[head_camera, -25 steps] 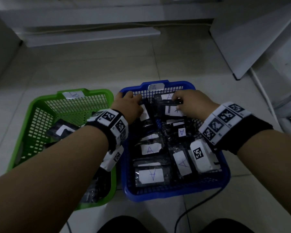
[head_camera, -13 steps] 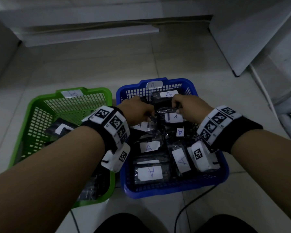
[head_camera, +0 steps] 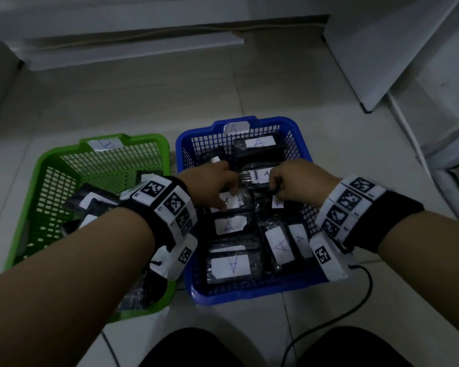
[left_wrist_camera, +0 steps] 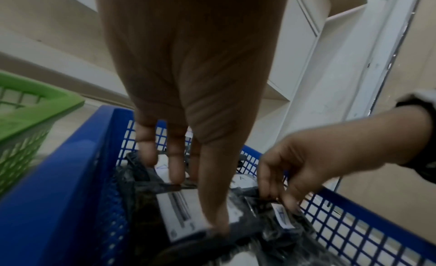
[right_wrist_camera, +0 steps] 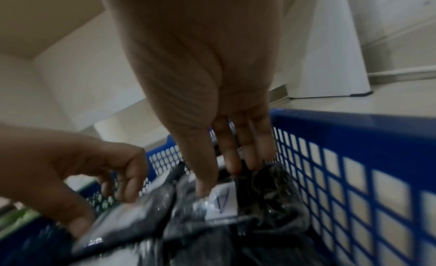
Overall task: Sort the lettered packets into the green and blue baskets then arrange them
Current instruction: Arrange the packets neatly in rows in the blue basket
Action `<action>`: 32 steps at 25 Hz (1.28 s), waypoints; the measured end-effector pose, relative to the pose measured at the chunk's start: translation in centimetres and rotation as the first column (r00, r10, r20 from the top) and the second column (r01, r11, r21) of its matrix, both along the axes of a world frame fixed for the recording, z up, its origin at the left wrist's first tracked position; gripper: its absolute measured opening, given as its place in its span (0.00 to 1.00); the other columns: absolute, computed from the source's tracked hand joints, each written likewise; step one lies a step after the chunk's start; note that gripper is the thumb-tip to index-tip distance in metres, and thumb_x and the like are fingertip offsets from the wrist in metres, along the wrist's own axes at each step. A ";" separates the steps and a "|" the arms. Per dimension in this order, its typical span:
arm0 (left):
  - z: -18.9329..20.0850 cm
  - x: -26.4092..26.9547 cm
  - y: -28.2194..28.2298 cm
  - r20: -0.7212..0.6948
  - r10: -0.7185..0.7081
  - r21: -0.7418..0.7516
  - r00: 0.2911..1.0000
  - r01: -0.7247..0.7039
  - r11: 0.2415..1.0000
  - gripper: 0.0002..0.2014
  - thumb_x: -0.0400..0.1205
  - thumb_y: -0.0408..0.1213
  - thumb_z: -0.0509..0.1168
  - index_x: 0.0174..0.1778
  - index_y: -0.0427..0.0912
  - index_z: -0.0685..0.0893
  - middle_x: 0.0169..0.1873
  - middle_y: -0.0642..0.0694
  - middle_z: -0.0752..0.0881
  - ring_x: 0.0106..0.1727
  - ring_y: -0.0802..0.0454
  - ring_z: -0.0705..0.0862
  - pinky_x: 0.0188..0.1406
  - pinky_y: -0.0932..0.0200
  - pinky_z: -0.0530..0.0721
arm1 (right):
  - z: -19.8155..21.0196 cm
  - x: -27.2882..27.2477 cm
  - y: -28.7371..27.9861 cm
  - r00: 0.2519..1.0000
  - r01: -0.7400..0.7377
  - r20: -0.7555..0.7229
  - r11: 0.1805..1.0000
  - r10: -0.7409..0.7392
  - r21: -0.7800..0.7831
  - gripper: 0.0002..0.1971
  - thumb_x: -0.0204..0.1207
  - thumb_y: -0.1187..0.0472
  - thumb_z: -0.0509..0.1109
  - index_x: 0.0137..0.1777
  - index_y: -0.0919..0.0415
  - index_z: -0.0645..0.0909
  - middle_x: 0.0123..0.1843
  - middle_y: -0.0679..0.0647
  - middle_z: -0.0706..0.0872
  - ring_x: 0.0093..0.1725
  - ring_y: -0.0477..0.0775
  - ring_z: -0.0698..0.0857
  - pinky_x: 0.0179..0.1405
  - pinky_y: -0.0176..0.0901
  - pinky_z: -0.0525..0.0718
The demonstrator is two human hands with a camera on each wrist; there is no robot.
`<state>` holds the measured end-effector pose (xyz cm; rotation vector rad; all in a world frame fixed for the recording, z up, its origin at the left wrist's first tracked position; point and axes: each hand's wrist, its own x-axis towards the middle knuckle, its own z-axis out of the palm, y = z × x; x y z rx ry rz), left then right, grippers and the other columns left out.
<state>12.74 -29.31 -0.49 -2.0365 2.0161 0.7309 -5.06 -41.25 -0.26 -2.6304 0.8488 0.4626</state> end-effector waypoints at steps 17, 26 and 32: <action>-0.3 0.6 2.6 0.068 0.213 -0.094 0.975 -0.206 0.974 0.18 0.82 0.45 0.61 0.69 0.55 0.78 0.71 0.45 0.70 0.70 0.40 0.74 0.68 0.43 0.76 | -1.7 -0.2 2.3 0.932 -0.330 -0.233 0.917 0.279 -0.224 0.21 0.82 0.67 0.57 0.75 0.58 0.67 0.66 0.63 0.74 0.63 0.63 0.77 0.43 0.48 0.76; -0.2 0.6 0.4 0.251 -0.029 0.217 0.968 -0.027 0.976 0.25 0.87 0.51 0.47 0.82 0.60 0.53 0.84 0.55 0.46 0.83 0.51 0.55 0.81 0.40 0.57 | -1.1 -0.4 2.4 0.928 -0.331 -0.244 0.925 0.283 -0.188 0.15 0.79 0.68 0.60 0.65 0.63 0.78 0.63 0.62 0.76 0.63 0.62 0.77 0.50 0.48 0.81; 1.6 -0.3 3.1 -0.137 0.038 -0.076 0.990 -0.049 0.996 0.12 0.78 0.39 0.69 0.57 0.49 0.84 0.54 0.50 0.78 0.51 0.55 0.78 0.54 0.60 0.78 | 0.7 2.0 0.2 0.979 -0.123 -0.172 0.989 0.107 -0.083 0.22 0.75 0.63 0.71 0.69 0.56 0.74 0.67 0.62 0.70 0.55 0.63 0.82 0.51 0.47 0.82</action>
